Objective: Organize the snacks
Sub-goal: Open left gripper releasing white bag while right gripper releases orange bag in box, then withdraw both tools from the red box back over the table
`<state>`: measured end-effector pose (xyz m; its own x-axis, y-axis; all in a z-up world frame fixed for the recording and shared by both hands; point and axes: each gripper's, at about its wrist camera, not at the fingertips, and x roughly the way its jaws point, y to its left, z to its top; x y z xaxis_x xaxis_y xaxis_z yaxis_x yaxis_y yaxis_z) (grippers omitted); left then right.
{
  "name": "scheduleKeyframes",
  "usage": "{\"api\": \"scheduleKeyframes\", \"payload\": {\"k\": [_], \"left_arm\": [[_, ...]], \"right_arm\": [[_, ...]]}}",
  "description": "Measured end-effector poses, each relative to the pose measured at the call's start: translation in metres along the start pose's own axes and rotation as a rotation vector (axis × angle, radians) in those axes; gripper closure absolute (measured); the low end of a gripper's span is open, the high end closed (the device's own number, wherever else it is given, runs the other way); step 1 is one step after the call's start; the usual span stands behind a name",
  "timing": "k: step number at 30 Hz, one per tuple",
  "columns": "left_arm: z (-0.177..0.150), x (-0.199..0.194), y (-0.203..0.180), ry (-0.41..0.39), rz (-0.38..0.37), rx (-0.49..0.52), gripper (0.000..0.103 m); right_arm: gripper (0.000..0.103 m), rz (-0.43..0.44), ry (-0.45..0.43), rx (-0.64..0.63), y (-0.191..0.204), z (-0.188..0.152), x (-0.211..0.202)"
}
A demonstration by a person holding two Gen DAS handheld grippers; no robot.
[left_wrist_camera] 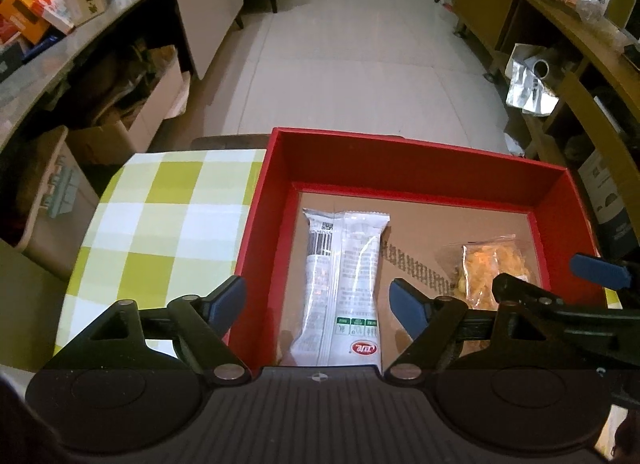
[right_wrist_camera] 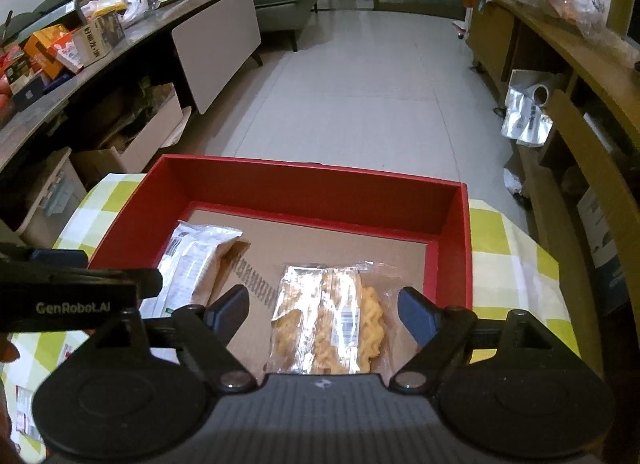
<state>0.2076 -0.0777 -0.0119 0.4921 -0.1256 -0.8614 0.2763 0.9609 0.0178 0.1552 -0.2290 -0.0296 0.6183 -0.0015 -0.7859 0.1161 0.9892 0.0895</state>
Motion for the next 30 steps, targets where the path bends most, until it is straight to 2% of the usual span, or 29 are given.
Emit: {"api": "scheduleKeyframes", "payload": {"k": [16,30], "left_arm": [[-0.026,-0.044,0.016,-0.04,0.011,0.014,0.018],[-0.064,-0.066,0.043,-0.016,0.022,0.038,0.017]], "right_arm": [[0.016,0.035,-0.022,-0.029,0.026,-0.021,-0.043],[0.016,0.069,-0.001,-0.06,0.04,-0.05,-0.068]]}}
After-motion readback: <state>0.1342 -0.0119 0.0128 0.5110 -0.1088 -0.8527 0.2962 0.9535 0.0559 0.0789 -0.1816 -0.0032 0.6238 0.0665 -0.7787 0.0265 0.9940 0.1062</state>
